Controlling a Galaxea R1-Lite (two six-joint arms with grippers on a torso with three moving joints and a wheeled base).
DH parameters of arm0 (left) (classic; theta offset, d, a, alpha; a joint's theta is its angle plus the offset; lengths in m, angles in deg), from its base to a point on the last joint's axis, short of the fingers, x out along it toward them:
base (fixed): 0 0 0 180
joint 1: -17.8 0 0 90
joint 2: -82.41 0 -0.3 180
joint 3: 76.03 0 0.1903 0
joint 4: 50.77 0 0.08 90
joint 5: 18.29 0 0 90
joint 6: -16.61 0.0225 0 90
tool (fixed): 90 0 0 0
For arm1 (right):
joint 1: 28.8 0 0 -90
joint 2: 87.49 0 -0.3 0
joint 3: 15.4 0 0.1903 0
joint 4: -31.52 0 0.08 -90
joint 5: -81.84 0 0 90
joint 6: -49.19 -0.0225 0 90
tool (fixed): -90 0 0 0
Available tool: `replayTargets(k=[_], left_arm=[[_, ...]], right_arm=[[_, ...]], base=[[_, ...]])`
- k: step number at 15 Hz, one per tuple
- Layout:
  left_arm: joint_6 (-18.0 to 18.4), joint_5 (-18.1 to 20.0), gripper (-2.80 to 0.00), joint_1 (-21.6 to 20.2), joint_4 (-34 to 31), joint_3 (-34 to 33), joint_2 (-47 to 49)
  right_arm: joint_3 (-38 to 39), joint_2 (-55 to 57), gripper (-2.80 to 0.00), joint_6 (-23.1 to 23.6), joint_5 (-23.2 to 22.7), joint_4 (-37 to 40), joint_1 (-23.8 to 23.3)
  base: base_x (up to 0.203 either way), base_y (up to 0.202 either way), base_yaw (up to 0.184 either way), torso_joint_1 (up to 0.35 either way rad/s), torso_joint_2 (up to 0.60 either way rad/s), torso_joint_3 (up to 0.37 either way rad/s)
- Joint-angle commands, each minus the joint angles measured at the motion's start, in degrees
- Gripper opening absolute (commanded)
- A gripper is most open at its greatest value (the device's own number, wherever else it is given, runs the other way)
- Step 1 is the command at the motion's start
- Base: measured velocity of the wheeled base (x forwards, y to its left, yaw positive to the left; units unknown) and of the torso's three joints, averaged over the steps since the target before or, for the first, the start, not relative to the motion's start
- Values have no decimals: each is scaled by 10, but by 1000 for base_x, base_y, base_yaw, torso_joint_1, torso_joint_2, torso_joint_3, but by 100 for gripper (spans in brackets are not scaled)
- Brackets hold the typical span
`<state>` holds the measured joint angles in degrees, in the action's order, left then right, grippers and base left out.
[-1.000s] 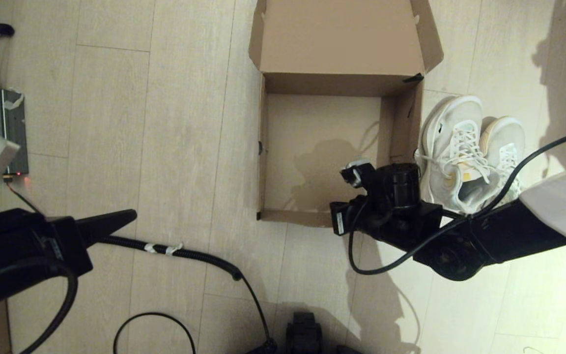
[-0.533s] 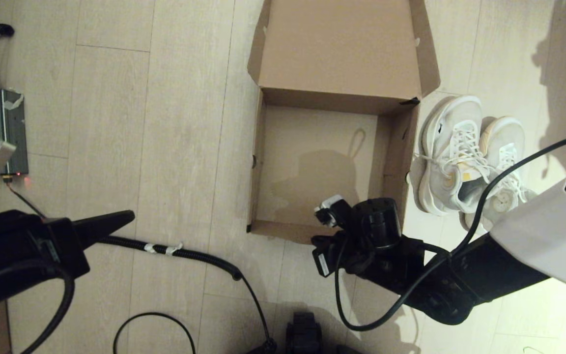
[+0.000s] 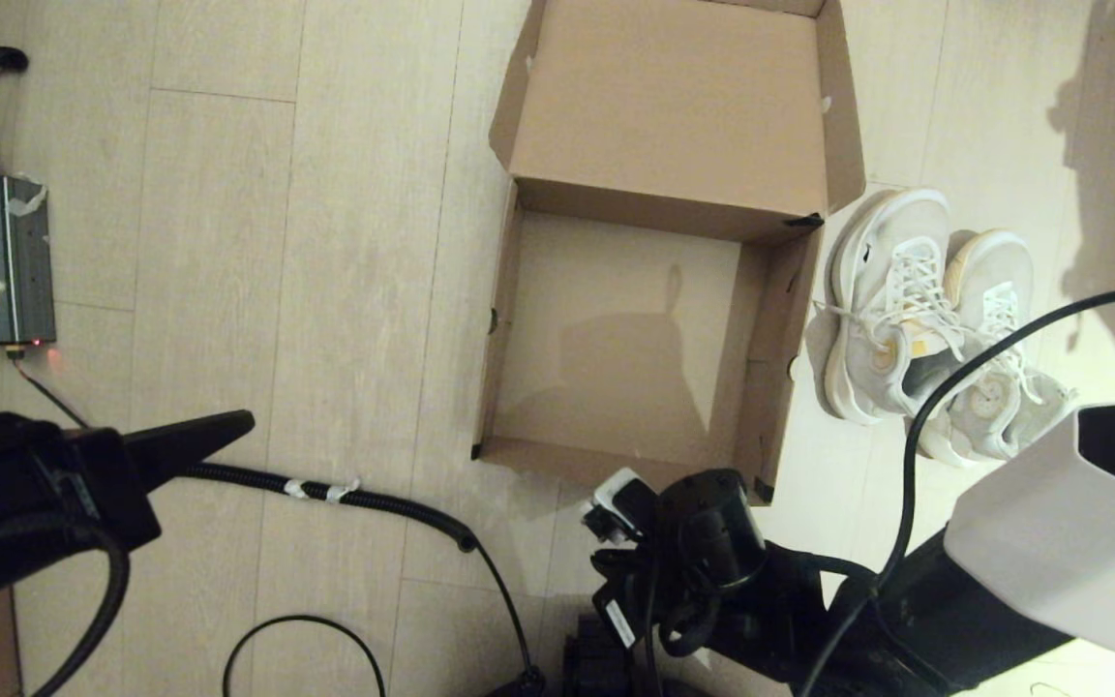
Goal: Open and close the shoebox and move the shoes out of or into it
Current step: Put the shoes into the shoe box
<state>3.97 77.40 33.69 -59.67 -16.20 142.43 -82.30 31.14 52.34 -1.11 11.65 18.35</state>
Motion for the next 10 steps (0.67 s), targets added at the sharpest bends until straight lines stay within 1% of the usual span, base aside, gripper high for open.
replayTargets(k=[1,3,5,8,10], left_arm=[[-1,1,-280,0,1,0,-1],[-1,1,-280,0,1,0,-3],[-1,1,-280,0,1,0,-7],[-1,2,-280,0,1,-2,-2],[-1,2,-280,0,1,-4,2]], right_arm=[[34,-25,-280,1,0,-3,1],[59,-53,-280,1,0,-10,0],[52,-78,-280,-2,0,-29,-8],[-23,-68,-280,-5,5,-36,-31],[-78,-9,-280,-5,16,-39,-37]], base=[[0,0,0,0,0,0],[0,0,0,0,0,0],[0,0,0,0,0,0],[0,0,0,0,0,0],[0,0,0,0,0,0]])
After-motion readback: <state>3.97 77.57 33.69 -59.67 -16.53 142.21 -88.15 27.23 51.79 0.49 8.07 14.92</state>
